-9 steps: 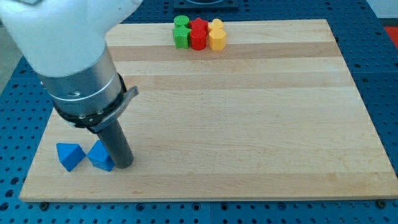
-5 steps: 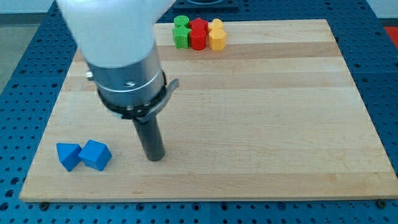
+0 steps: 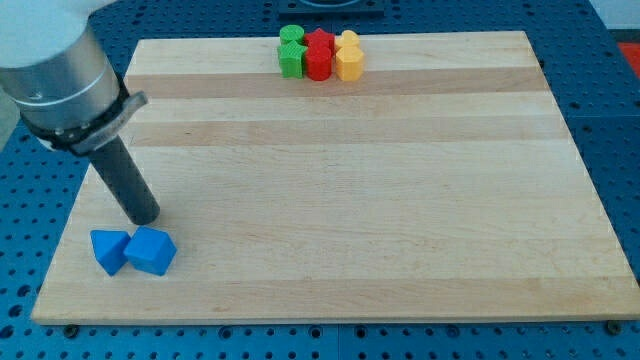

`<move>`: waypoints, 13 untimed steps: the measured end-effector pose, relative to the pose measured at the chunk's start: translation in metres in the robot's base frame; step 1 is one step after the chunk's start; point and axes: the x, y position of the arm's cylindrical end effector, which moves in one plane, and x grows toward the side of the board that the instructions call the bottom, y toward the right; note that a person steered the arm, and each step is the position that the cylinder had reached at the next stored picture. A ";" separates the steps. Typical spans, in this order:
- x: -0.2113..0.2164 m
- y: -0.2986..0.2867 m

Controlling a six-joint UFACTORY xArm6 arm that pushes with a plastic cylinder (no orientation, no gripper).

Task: Slide the blue cube to the top left

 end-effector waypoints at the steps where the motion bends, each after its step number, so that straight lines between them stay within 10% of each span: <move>1: -0.005 -0.009; 13: 0.026 0.021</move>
